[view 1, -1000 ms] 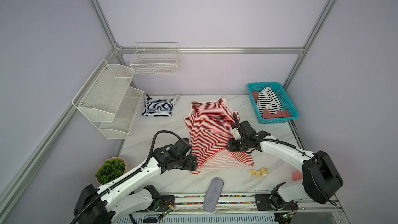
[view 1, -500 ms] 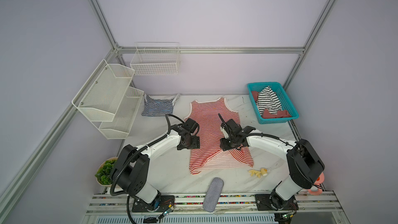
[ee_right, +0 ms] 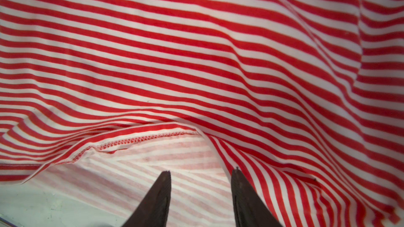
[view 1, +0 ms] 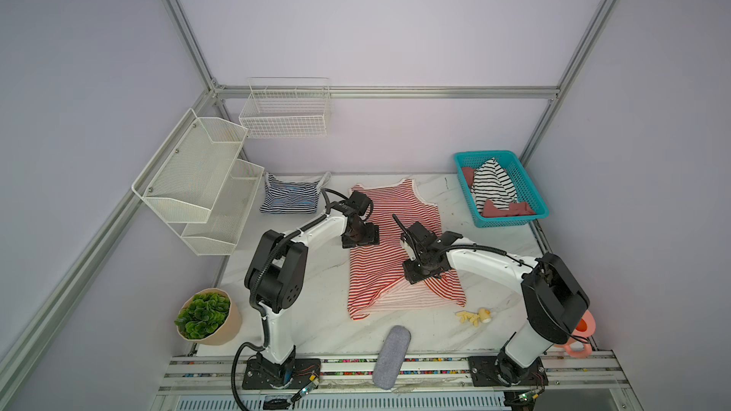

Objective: Fold and stack tank tops
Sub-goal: Smooth out the tank top at the center of the table.

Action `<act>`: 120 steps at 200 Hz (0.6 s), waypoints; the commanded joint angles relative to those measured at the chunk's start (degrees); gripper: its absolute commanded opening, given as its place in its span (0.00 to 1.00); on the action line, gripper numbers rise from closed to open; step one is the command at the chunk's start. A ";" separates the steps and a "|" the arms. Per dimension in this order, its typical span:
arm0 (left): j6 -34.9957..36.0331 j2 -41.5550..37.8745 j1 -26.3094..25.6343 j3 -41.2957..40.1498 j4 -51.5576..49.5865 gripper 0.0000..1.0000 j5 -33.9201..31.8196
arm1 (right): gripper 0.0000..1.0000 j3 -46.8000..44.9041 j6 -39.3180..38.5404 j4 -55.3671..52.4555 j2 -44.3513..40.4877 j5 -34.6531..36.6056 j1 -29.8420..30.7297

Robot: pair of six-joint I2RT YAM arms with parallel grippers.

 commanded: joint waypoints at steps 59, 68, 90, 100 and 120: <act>2.88 5.80 2.46 10.23 -0.48 0.83 5.88 | 0.49 2.06 1.63 -4.93 3.69 8.02 0.79; 2.88 6.20 2.74 10.31 -0.45 0.83 6.05 | 0.47 2.06 1.77 -5.04 3.81 8.17 0.85; 2.97 7.00 3.44 10.41 -0.59 0.83 6.20 | 0.36 2.05 1.94 -5.15 3.92 8.18 0.88; 3.05 7.32 3.80 10.45 -0.60 0.83 6.30 | 0.35 2.21 2.05 -5.25 4.00 8.38 0.87; 3.24 7.84 4.02 10.63 -0.61 0.83 6.58 | 0.35 2.29 2.28 -5.42 4.40 8.93 0.91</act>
